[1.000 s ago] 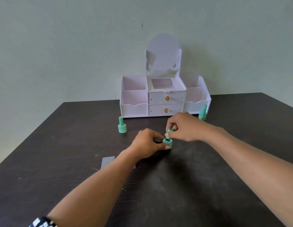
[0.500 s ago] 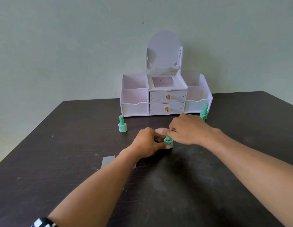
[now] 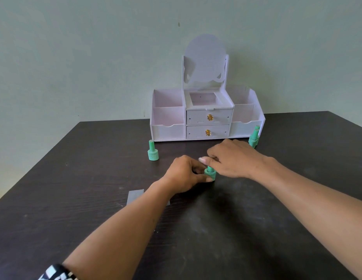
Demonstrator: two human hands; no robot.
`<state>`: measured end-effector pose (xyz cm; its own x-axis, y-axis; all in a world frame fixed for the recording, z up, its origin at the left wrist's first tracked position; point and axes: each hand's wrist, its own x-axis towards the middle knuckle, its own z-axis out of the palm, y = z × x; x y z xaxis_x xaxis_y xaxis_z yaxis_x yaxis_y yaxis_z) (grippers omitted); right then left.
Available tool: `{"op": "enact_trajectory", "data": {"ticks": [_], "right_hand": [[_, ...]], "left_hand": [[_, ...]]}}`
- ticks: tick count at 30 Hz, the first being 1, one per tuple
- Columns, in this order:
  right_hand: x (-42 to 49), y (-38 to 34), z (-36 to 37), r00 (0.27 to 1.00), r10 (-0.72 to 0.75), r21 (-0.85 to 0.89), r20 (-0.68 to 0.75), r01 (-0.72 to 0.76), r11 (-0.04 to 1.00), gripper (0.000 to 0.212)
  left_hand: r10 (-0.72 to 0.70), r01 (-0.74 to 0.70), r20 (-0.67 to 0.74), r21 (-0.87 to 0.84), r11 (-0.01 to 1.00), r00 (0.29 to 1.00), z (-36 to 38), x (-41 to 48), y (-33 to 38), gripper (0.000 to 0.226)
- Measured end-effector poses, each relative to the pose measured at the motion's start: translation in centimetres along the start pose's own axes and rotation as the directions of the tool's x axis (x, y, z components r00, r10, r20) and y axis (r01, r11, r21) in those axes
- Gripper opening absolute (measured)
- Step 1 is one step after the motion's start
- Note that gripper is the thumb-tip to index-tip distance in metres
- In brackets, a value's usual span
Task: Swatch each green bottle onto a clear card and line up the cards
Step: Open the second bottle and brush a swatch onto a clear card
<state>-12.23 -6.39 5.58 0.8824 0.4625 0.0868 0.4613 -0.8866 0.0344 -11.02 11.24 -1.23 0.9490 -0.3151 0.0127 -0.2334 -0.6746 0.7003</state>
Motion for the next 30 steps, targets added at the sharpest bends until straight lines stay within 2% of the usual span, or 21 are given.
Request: {"op": "enact_trajectory", "data": {"ticks": [2,3,6,10,11,14,15,17,19,22,25,30], "right_hand": [[0.2,-0.2,0.2,0.998,0.023,-0.049,-0.061,-0.026,0.998,0.069],[0.1,-0.2,0.3,0.997,0.034,-0.026,-0.075,-0.036,0.999,0.067],[-0.2,0.1,-0.1,1.000,0.022,0.052,0.005,-0.022,0.998,0.042],[0.0,-0.3,0.1,0.999,0.033,-0.034,-0.043,-0.034,0.999,0.060],[-0.1,-0.3,0.2,0.998,0.043,0.001,-0.043,-0.043,0.999,0.059],[-0.4,0.0,0.3,0.999,0.027,0.082,0.018,-0.029,0.996,0.034],[-0.4,-0.1,0.3,1.000,0.026,0.061,0.014,-0.027,0.998,0.032],[-0.1,-0.4,0.3,0.999,0.029,-0.001,-0.032,-0.029,1.000,0.041],[0.2,-0.7,0.3,0.999,0.028,0.006,-0.027,-0.028,1.000,0.046],[-0.1,-0.3,0.3,0.997,0.049,0.148,0.062,-0.058,0.987,0.034],[-0.4,0.4,0.2,0.998,0.032,0.178,0.061,-0.042,0.983,0.015],[0.5,-0.3,-0.5,0.998,0.028,0.218,0.061,-0.041,0.975,0.010]], "left_hand": [[-0.006,0.006,-0.005,0.008,1.000,1.000,0.1,0.0,0.0,0.035],[-0.003,0.003,-0.009,0.011,1.000,1.000,0.1,0.0,0.0,0.034],[0.010,-0.010,-0.011,0.012,1.000,1.000,0.1,0.0,0.0,0.031],[-0.014,0.014,-0.011,0.011,1.000,1.000,0.1,0.1,-0.1,0.029],[-0.015,0.015,-0.009,0.008,1.000,1.000,0.1,0.0,-0.1,0.025],[0.016,-0.016,-0.001,0.007,1.000,1.000,0.0,-0.1,0.1,0.026],[0.022,-0.022,0.004,0.010,1.000,1.000,0.0,-0.1,0.0,0.027],[0.019,-0.020,0.014,0.013,1.000,1.000,-0.1,-0.1,0.1,0.028],[-0.003,0.003,0.017,0.005,1.000,1.000,0.0,-0.1,0.0,0.025],[-0.003,0.003,-0.008,-0.002,1.000,1.000,0.0,-0.2,0.0,0.019],[0.033,-0.033,0.006,0.013,0.999,0.999,0.0,-0.4,0.2,0.032],[-0.009,0.002,0.083,0.088,0.996,0.996,-1.5,-0.2,0.7,0.039]]}}
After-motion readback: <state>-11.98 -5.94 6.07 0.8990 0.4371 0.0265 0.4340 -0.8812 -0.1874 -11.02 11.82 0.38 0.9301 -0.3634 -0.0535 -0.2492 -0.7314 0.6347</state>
